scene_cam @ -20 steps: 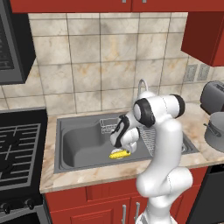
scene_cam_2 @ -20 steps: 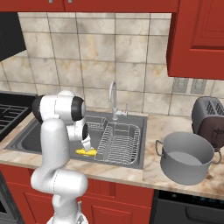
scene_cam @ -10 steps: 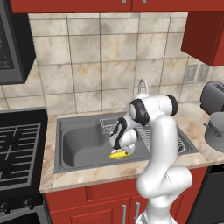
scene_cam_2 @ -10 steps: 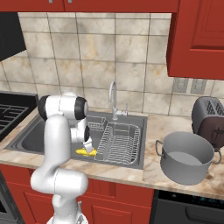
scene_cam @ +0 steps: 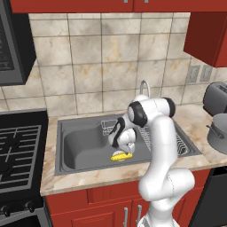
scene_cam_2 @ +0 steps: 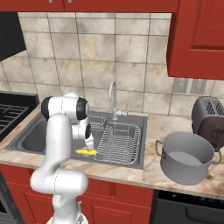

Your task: Dump the corn from the pot into the sink. Then turn on the water and wash the corn. Then turn off the water and put the corn back in the pot.

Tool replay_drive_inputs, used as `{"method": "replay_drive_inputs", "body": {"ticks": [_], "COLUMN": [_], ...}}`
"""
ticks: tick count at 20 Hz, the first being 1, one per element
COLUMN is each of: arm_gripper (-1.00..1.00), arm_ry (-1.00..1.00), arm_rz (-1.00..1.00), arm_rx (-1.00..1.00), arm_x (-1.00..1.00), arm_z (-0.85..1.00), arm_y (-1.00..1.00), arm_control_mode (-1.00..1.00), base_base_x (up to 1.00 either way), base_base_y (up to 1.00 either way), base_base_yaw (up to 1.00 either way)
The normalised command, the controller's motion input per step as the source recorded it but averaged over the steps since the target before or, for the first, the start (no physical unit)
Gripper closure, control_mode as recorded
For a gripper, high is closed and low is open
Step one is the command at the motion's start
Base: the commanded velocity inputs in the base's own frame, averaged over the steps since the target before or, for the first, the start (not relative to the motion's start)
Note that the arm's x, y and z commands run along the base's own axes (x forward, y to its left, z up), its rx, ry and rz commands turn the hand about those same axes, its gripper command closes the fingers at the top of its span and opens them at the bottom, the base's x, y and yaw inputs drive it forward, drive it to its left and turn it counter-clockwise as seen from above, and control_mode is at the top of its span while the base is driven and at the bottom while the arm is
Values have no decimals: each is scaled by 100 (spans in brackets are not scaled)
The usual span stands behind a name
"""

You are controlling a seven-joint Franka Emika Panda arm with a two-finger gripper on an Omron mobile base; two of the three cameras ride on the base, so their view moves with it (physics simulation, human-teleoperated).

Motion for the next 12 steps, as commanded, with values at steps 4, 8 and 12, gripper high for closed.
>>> {"method": "replay_drive_inputs", "body": {"ticks": [4, 8, 12], "arm_gripper": [-100, -100, -100], "arm_ry": [4, 3, 1], "arm_rz": [0, 0, -2], "arm_rx": [0, 0, 0], "arm_x": [9, -8, -13], "arm_z": [-15, -22, -21], "arm_y": [0, 0, 0], "arm_control_mode": [-100, -100, -100], "base_base_x": [0, 0, 0], "base_base_y": [0, 0, 0], "base_base_yaw": [0, 0, 0]}}
